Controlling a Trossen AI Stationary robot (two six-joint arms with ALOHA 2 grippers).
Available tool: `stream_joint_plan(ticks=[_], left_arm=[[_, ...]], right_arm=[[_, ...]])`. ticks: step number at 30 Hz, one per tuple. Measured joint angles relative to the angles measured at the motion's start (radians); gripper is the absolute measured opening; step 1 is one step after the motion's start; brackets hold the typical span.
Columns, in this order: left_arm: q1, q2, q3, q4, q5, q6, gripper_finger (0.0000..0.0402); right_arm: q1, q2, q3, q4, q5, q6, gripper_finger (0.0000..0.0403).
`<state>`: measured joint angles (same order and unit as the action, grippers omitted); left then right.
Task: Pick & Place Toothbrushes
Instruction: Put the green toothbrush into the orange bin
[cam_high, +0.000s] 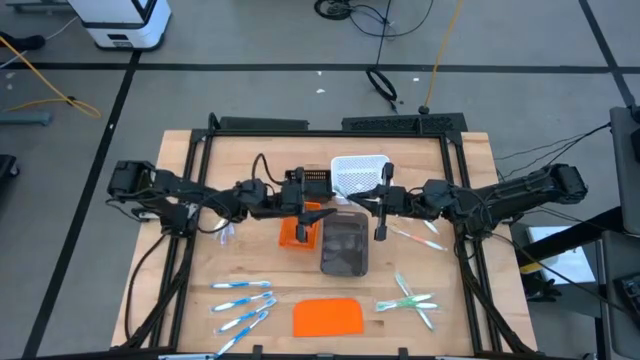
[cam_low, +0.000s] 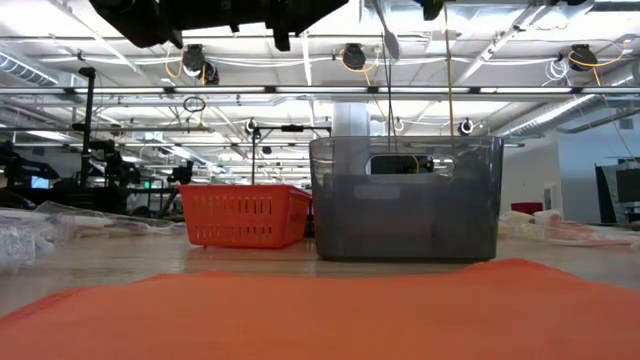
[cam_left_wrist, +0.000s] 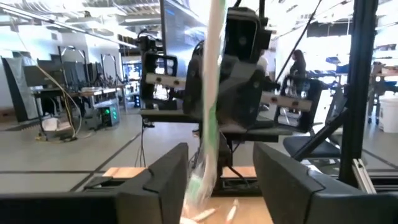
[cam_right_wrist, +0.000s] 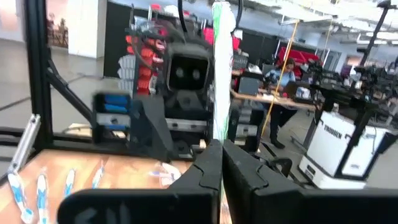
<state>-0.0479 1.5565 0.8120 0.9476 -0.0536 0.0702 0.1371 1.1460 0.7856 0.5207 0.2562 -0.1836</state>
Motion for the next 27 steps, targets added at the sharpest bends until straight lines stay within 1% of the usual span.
stream_joint_plan(ticks=[5,9,14,17,22,27], left_arm=[[0.0,0.066,0.062,-0.003,0.0,0.004,0.021],[0.003,0.128,0.121,-0.007,0.0,0.026,0.0212],[0.005,0.176,0.173,-0.009,-0.001,0.056,0.0212],[0.005,0.192,0.19,-0.01,-0.001,0.06,0.0212],[0.005,0.193,0.193,-0.014,-0.001,0.06,0.0212],[0.005,0.193,0.193,-0.015,-0.001,0.059,0.0212]], right_arm=[[0.0,-0.001,0.0,0.013,-0.001,-0.001,0.0],[0.0,-0.001,0.0,0.014,-0.001,-0.001,0.0],[0.0,-0.001,0.0,0.012,-0.001,-0.001,0.0],[0.0,-0.001,0.0,0.012,-0.004,-0.002,0.0],[0.0,-0.001,0.0,0.014,-0.051,-0.002,0.0],[0.0,-0.001,0.0,0.018,-0.05,-0.003,0.0]])
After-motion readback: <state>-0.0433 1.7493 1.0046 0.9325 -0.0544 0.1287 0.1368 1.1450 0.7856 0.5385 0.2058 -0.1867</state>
